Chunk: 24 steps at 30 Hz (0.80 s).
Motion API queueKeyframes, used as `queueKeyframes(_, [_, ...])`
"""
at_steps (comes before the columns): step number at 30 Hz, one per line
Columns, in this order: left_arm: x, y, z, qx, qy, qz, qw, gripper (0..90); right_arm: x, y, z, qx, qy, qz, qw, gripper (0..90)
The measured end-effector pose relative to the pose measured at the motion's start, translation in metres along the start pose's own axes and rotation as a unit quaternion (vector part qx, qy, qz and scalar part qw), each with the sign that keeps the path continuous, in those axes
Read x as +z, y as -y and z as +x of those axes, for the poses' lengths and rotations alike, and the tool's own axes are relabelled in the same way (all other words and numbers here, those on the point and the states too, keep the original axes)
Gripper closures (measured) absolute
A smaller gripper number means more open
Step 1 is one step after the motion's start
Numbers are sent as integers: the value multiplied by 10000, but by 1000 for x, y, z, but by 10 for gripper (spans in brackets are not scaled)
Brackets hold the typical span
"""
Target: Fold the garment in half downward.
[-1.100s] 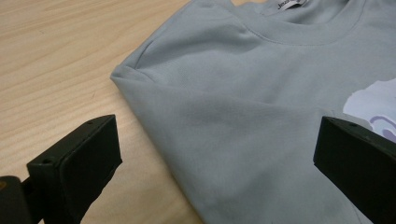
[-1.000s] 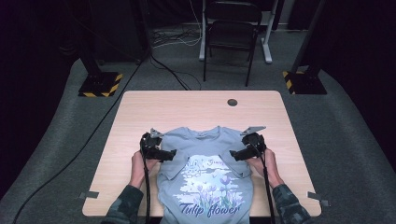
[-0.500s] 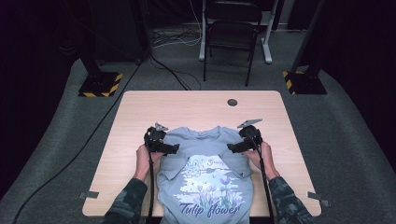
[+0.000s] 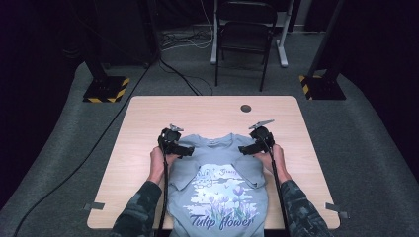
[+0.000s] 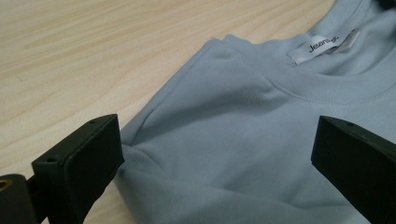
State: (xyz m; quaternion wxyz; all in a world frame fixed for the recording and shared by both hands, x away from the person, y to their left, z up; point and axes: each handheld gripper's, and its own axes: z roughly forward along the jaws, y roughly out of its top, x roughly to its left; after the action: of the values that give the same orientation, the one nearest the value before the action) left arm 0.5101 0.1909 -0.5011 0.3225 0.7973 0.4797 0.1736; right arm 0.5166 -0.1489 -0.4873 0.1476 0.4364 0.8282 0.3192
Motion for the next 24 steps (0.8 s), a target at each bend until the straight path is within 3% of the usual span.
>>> queueKeyframes(9, [12,-16,0,-81,-221,53,9997,93,14,-12,-8,186,154,40,9997,118])
queueKeyframes(18, [21,-18,0,-194,-458,109,9987,232,29,-15,-18,456,499,121,9976,258])
queueKeyframes(24, [25,-17,0,-162,-560,201,9981,327,37,-16,-21,528,508,255,9970,324])
